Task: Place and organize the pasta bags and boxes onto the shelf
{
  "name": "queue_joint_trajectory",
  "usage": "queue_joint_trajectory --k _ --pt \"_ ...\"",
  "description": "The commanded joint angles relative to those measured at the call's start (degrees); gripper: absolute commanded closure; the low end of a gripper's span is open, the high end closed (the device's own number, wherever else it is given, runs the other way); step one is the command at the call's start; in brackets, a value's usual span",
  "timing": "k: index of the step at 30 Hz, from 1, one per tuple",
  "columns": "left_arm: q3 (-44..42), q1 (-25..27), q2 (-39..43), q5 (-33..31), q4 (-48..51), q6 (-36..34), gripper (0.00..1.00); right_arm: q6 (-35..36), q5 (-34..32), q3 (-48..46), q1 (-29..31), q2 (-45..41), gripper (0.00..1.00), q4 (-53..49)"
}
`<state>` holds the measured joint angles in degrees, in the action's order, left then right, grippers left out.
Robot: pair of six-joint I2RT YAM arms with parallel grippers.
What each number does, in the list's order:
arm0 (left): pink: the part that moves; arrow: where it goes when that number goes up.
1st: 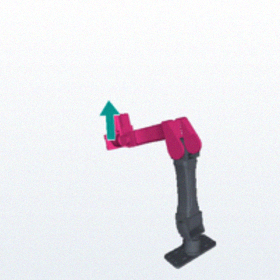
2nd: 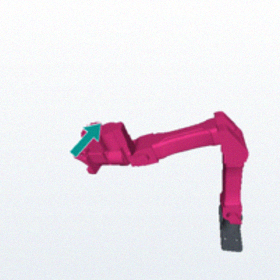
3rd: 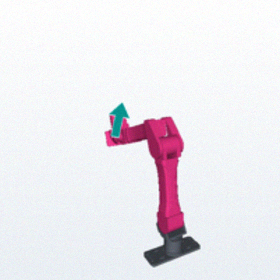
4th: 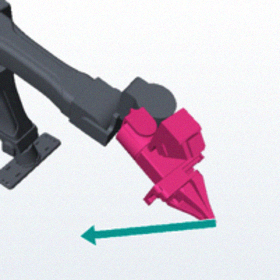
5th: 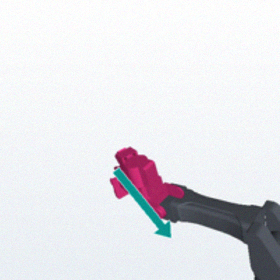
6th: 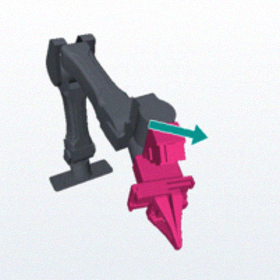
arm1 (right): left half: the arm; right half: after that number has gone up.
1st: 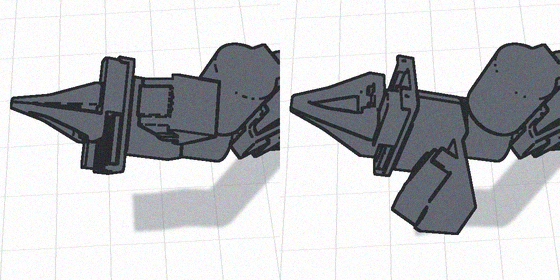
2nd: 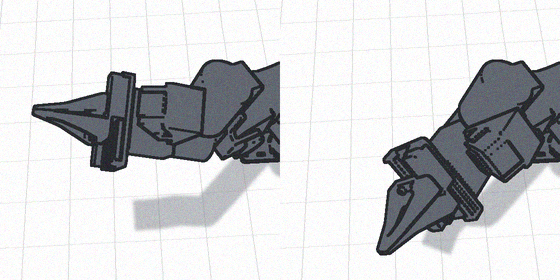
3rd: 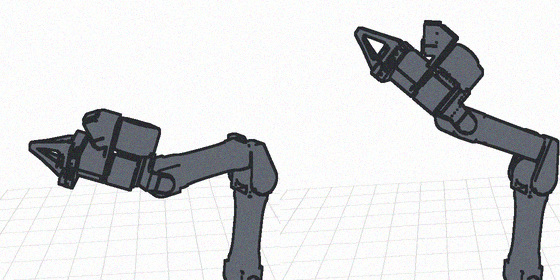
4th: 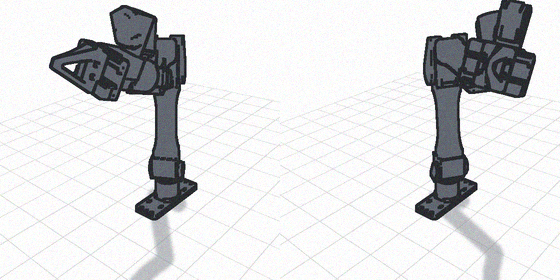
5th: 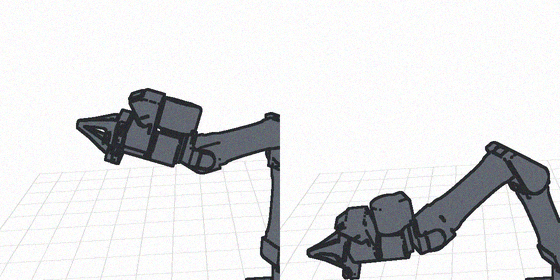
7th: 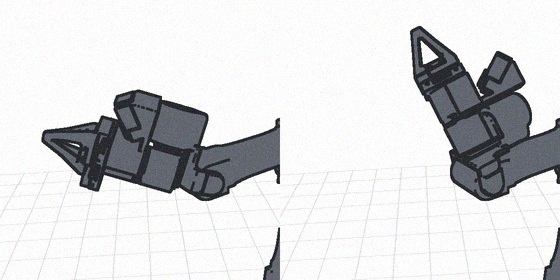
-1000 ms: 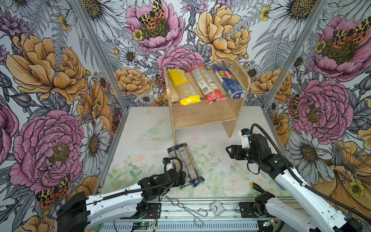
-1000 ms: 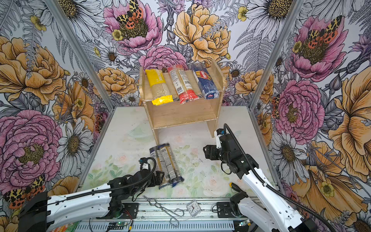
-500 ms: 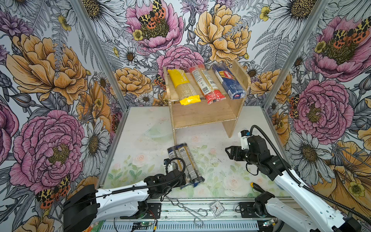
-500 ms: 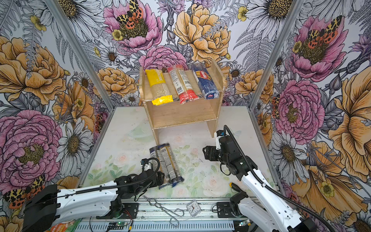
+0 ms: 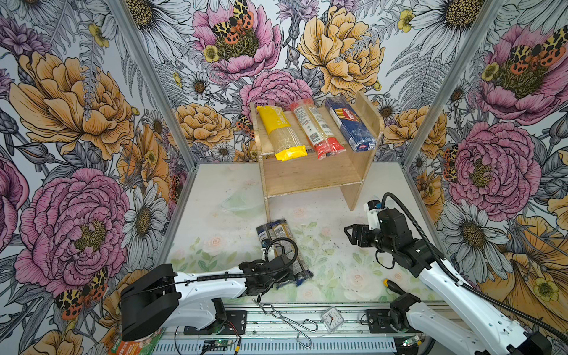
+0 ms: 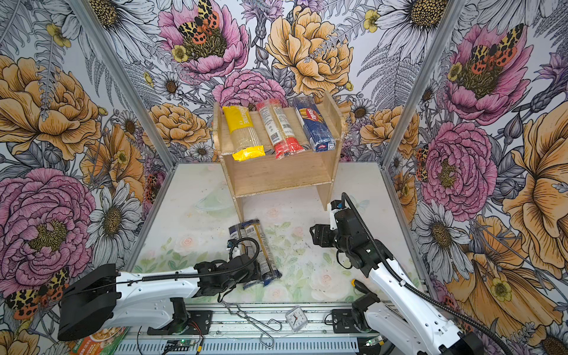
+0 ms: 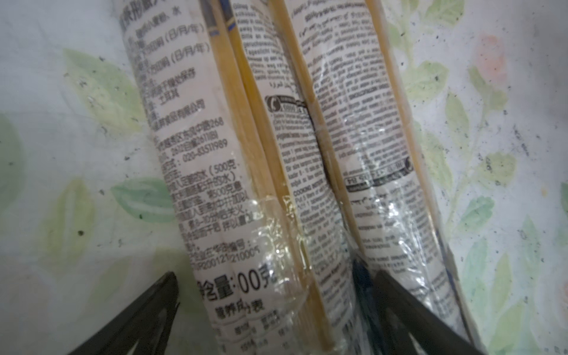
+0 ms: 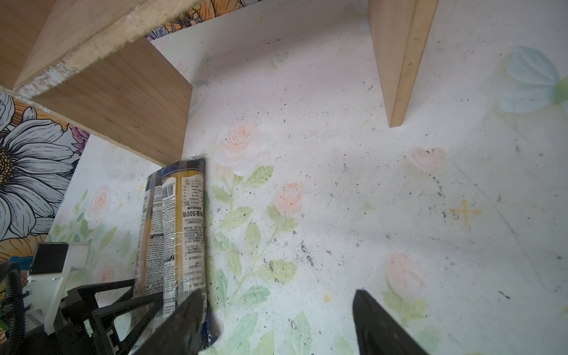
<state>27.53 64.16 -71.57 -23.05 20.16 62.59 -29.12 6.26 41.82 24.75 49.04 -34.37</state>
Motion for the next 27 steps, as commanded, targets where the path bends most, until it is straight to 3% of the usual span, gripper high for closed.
queue_joint_trajectory --k 1,13,27 --pt "0.2 1.4 -2.9 0.9 0.4 4.4 0.01 -0.4 -0.8 -0.6 0.4 -2.1 0.22 1.0" --pt "-2.9 4.4 -2.5 -2.2 1.8 11.9 0.01 -1.2 -0.4 -1.2 0.4 -3.0 0.22 1.1" --pt "-2.3 6.2 -7.6 -3.8 4.2 17.5 0.01 -1.6 -0.4 -1.0 0.4 -2.6 0.22 1.0"
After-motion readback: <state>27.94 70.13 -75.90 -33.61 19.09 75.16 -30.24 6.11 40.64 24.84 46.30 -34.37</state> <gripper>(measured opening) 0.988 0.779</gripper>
